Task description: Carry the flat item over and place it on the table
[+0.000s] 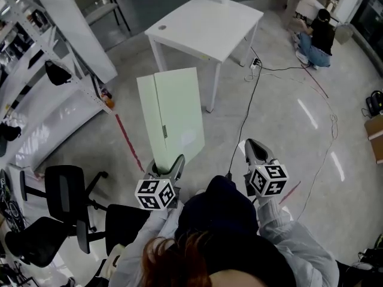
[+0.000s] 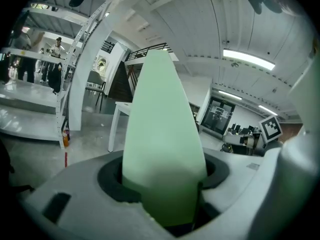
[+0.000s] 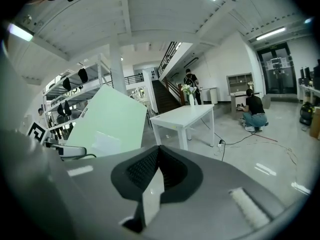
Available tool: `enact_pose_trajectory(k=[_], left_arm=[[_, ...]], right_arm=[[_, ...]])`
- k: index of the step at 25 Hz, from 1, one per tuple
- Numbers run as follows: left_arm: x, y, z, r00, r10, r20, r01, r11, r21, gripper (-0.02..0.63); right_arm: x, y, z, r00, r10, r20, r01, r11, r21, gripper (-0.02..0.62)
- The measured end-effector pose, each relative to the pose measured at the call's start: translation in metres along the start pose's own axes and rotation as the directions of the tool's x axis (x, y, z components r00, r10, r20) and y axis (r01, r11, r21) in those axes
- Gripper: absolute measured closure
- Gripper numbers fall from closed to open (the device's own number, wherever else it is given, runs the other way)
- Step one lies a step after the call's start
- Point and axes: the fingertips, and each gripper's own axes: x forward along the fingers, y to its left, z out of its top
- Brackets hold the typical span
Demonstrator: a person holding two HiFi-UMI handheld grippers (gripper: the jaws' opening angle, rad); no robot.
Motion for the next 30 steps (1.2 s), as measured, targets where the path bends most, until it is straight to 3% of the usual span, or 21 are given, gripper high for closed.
enact_pose_trajectory(k=[9,16,30], left_arm=[[0.009,0.010,-0.004,1.000,-0.017,-0.018,0.017,1.000,-0.002,0.330],[0.034,0.016,0.016,0.999,-0.033,-0.007,0.033,0.999,-0.018,0.330],[0.191,0.030,0.102,0.998,-0.057,0.007,0.057,0.998,0.010,0.330]], right_arm=[[0.013,0.004,-0.009,1.000,0.000,-0.017,0.001,1.000,0.019,0.586],[0.046,-0.002,0.013,1.000,0.020,-0.016,-0.020,1.000,0.014,0.586],[0.162,-0.103,0.091,1.000,0.008,0.000,-0.008,1.000,0.024,0.586]])
